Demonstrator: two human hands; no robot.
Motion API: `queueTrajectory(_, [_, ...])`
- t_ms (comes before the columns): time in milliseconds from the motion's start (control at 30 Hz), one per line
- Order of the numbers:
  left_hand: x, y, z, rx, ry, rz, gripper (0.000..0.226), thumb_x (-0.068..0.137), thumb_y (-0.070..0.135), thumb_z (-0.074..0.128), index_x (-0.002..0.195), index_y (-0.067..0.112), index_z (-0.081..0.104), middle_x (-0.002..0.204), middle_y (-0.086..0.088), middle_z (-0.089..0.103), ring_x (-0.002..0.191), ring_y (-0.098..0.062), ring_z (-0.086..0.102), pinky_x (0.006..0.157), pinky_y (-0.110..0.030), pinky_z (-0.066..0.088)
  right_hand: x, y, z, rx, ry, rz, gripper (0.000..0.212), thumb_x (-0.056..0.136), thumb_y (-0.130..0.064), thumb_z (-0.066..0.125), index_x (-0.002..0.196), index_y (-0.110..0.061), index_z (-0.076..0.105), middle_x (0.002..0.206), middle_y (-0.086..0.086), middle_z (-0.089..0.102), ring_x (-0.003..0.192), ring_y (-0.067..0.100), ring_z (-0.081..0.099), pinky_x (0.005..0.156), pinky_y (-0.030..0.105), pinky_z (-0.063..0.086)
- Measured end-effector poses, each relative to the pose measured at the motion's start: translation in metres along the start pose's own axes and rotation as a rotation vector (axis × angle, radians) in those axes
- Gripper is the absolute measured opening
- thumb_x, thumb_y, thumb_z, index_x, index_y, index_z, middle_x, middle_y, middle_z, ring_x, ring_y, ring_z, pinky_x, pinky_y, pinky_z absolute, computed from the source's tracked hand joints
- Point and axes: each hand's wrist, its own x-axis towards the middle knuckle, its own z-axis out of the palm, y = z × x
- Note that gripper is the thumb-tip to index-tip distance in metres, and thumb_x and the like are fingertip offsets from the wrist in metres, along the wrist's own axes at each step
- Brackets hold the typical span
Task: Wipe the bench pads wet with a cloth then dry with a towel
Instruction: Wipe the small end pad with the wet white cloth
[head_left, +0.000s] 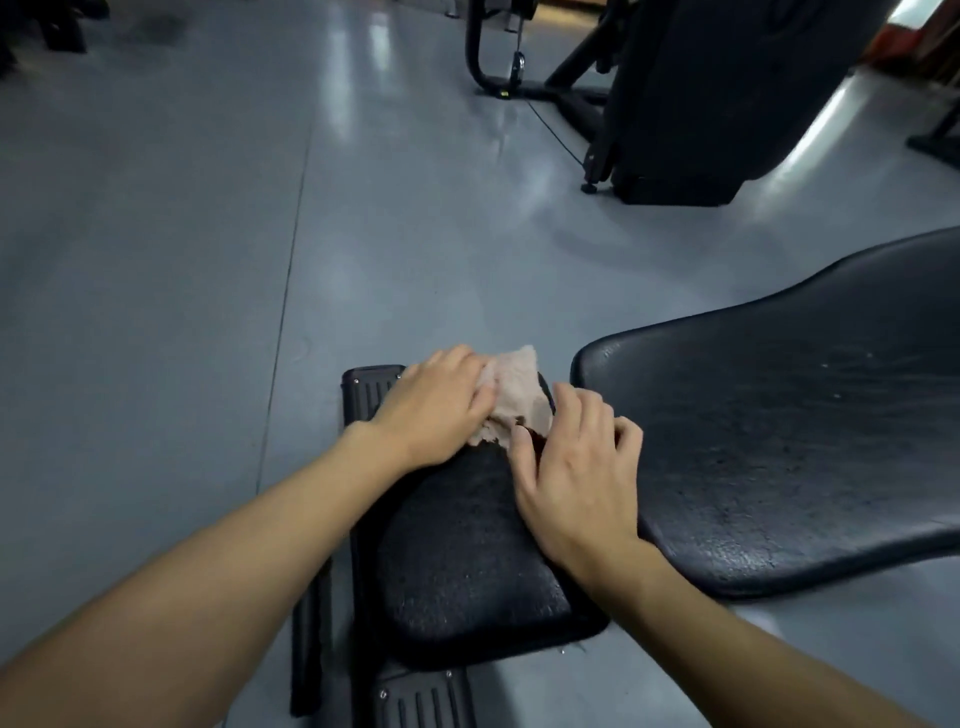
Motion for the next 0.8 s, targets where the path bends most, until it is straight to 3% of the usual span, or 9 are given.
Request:
queueTrajectory(67, [-0.005,-0.011,0.000,0.008,-0.010,-0.139,0.042,0.104,0.035,0.030,0.129,0.011,0.053,0.128,-0.007,0.049,0.121,-0.028,0.046,0.100,-0.044,0.038,0.002,-0.002,0.005,0.000,-0.077,-0.061,0.061,0.095,-0.049,0.038,0.136,-0.004,0.047,0.127,0.009,0.056,0.113,0.027,0.052,0.098,0.045,0.039])
queueTrajectory(167, [-0.002,0.003,-0.001,-0.117,0.038,-0.018,0.043,0.104,0.032,0.032,0.139,0.011,0.045,0.134,-0.010,0.044,0.123,-0.031,0.043,0.105,-0.045,0.036,0.008,0.000,0.011,0.045,-0.107,-0.113,0.062,0.095,-0.046,0.040,0.136,0.000,0.046,0.130,0.013,0.054,0.120,0.029,0.048,0.102,0.038,0.036])
queueTrajectory(267, [0.000,0.013,0.000,-0.057,-0.049,0.040,0.065,0.094,0.048,0.017,0.147,0.016,0.038,0.142,-0.004,0.046,0.128,-0.027,0.044,0.109,-0.043,0.034,0.012,0.000,0.011,0.141,-0.187,-0.128,0.054,0.095,-0.039,0.037,0.130,0.002,0.047,0.131,0.016,0.051,0.124,0.030,0.046,0.111,0.035,0.033])
queueTrajectory(333, [0.002,0.008,-0.001,0.017,-0.115,0.046,0.076,0.088,0.056,0.009,0.146,0.014,0.036,0.144,-0.007,0.048,0.130,-0.028,0.046,0.110,-0.043,0.034,0.014,0.001,0.012,0.150,-0.254,-0.139,0.062,0.092,-0.038,0.033,0.136,0.004,0.042,0.139,0.019,0.047,0.133,0.030,0.041,0.118,0.040,0.029])
queueTrajectory(400, [0.013,0.006,-0.002,0.036,-0.172,0.062,0.067,0.094,0.056,0.017,0.141,0.012,0.039,0.139,-0.010,0.052,0.126,-0.031,0.050,0.104,-0.046,0.039,0.014,0.001,0.012,0.120,-0.321,-0.142,0.079,0.089,-0.042,0.027,0.152,0.006,0.022,0.157,0.023,0.029,0.149,0.030,0.023,0.124,0.032,0.011])
queueTrajectory(467, [0.029,0.007,-0.005,-0.014,-0.242,0.051,0.053,0.099,0.052,0.028,0.132,0.014,0.043,0.133,-0.009,0.056,0.120,-0.032,0.054,0.092,-0.046,0.043,0.014,0.001,0.012,0.081,-0.346,-0.142,0.086,0.086,-0.045,0.021,0.155,0.005,0.007,0.164,0.023,0.014,0.153,0.027,0.009,0.122,0.024,-0.002])
queueTrajectory(600, [0.037,-0.001,-0.003,-0.054,-0.219,0.029,0.047,0.097,0.057,0.035,0.126,0.021,0.046,0.119,-0.004,0.066,0.107,-0.031,0.061,0.075,-0.040,0.039,0.016,0.000,0.013,0.059,-0.350,-0.143,0.086,0.087,-0.046,0.020,0.155,0.004,0.003,0.164,0.022,0.010,0.154,0.027,0.007,0.121,0.022,-0.005])
queueTrajectory(800, [0.003,-0.032,-0.013,0.034,-0.181,-0.050,0.047,0.096,0.060,0.033,0.122,0.024,0.046,0.119,-0.004,0.066,0.106,-0.033,0.061,0.072,-0.038,0.033,0.016,0.000,0.015,0.020,-0.345,-0.182,0.085,0.088,-0.044,0.021,0.155,0.005,0.008,0.164,0.023,0.012,0.154,0.028,0.007,0.123,0.027,-0.001])
